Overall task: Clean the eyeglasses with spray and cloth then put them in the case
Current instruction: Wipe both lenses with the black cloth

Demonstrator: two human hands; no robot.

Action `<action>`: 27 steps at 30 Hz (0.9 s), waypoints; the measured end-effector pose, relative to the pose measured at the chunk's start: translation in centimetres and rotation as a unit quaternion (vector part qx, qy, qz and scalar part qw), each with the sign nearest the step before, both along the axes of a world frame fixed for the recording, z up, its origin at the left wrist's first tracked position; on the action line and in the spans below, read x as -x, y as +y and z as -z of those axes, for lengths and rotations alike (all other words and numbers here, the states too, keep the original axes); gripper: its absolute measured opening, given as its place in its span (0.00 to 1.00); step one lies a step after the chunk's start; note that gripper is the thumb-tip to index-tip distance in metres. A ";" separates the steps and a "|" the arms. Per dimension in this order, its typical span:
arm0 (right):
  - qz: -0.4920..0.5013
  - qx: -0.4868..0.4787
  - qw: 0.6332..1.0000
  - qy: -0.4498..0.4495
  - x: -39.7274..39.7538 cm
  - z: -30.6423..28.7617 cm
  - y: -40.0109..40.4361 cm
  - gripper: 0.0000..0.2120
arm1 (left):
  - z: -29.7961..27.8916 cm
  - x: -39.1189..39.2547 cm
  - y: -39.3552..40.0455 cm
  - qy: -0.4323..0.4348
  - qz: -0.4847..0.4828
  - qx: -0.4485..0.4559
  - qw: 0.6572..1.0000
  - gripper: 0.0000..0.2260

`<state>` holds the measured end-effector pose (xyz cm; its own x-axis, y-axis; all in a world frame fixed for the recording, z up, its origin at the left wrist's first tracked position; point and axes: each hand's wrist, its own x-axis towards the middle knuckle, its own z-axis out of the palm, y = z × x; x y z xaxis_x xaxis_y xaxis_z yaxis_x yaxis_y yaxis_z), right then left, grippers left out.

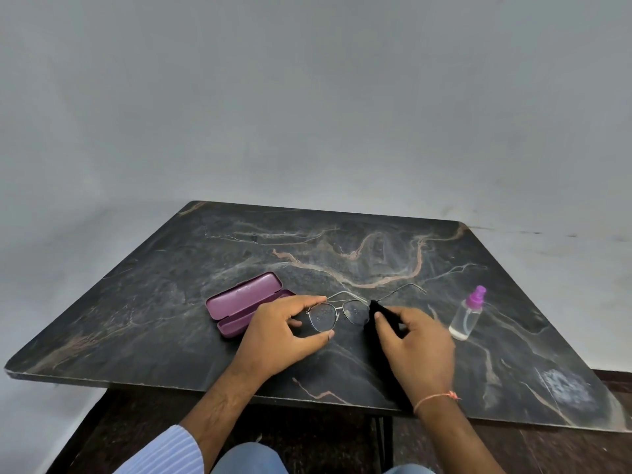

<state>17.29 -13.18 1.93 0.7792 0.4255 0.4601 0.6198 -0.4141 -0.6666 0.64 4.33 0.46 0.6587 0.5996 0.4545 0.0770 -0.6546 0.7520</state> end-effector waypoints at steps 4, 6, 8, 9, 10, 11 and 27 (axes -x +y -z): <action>0.008 0.063 0.993 -0.096 -0.1 0.4 1.6 0.07 | 0.0 0.0 -0.2 0.004 0.010 -0.007 1.000 0.28; -0.018 0.083 0.991 -0.106 -0.4 0.6 1.8 0.07 | -0.1 0.0 -0.2 0.009 0.012 -0.010 1.000 0.27; -0.057 0.109 0.988 -0.090 -0.8 0.7 1.9 0.08 | -0.2 -0.1 -0.3 0.022 0.020 -0.016 0.999 0.27; -0.074 0.122 0.987 -0.079 -0.9 0.8 1.9 0.09 | -0.2 0.0 -0.3 0.028 0.023 -0.018 0.999 0.27; -0.089 0.132 0.985 -0.067 -1.0 0.8 1.9 0.10 | -0.3 0.0 -0.3 0.032 0.025 -0.017 0.999 0.26; -0.101 0.137 0.984 -0.053 -1.1 0.9 2.0 0.11 | -0.3 0.0 -0.3 0.033 0.024 -0.014 0.999 0.26; -0.156 0.108 0.982 0.007 -1.1 1.0 1.9 0.14 | -0.4 0.0 -0.2 0.016 0.031 -0.038 0.999 0.26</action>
